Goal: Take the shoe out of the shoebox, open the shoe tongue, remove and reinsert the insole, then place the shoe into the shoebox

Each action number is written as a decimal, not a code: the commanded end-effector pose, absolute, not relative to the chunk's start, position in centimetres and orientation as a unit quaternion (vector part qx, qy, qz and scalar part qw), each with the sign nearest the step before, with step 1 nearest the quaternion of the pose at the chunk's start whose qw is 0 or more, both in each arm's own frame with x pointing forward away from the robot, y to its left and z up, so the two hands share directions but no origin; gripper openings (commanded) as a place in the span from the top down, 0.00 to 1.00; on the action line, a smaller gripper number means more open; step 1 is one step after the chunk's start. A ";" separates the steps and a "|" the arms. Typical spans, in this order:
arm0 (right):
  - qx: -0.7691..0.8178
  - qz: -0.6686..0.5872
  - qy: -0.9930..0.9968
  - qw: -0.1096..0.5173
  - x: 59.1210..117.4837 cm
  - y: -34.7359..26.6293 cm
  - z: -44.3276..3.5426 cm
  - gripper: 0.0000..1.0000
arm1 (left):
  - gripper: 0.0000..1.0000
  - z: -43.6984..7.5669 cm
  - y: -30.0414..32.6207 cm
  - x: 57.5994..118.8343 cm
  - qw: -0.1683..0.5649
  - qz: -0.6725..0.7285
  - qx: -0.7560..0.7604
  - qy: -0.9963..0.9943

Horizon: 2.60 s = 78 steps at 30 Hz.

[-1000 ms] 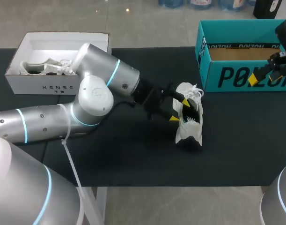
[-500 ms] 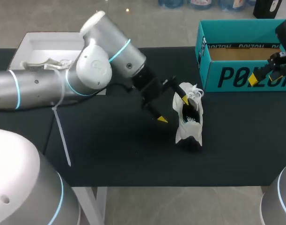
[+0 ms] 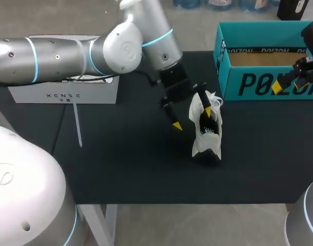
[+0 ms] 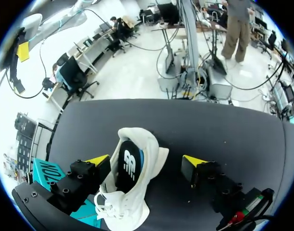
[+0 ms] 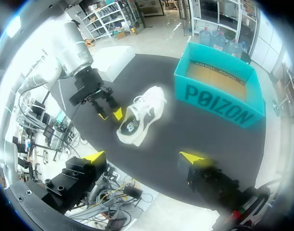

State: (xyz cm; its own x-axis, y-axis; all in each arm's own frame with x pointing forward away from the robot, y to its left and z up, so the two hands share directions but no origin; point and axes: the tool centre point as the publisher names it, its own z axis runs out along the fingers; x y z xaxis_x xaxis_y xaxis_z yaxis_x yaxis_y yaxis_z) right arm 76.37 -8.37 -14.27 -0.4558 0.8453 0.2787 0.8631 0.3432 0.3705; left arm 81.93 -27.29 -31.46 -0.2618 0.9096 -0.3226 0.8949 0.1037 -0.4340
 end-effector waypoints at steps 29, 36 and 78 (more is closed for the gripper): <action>-0.522 -0.236 -0.819 0.019 76.5 -8.3 -14.3 0.00 | 1.00 -35.3 -31.1 81.4 0.078 0.128 -0.713 -0.685; -0.522 -0.236 -0.819 0.019 76.5 -8.3 -14.3 0.00 | 1.00 -38.2 -31.8 80.7 0.097 0.134 -0.708 -0.686; -0.522 -0.236 -0.819 0.019 76.5 -8.3 -14.3 0.00 | 1.00 -40.9 -32.7 80.6 0.032 0.080 -0.726 -0.683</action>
State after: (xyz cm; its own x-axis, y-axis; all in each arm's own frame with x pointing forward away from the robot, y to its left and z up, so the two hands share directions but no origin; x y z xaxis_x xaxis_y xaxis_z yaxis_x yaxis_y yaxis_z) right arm 76.38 -8.37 -14.26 -0.4557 0.8454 0.2786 0.8631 0.3432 0.3704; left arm 80.52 -32.42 -40.43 0.0566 0.9956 -0.0752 0.9857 -0.0677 -0.1544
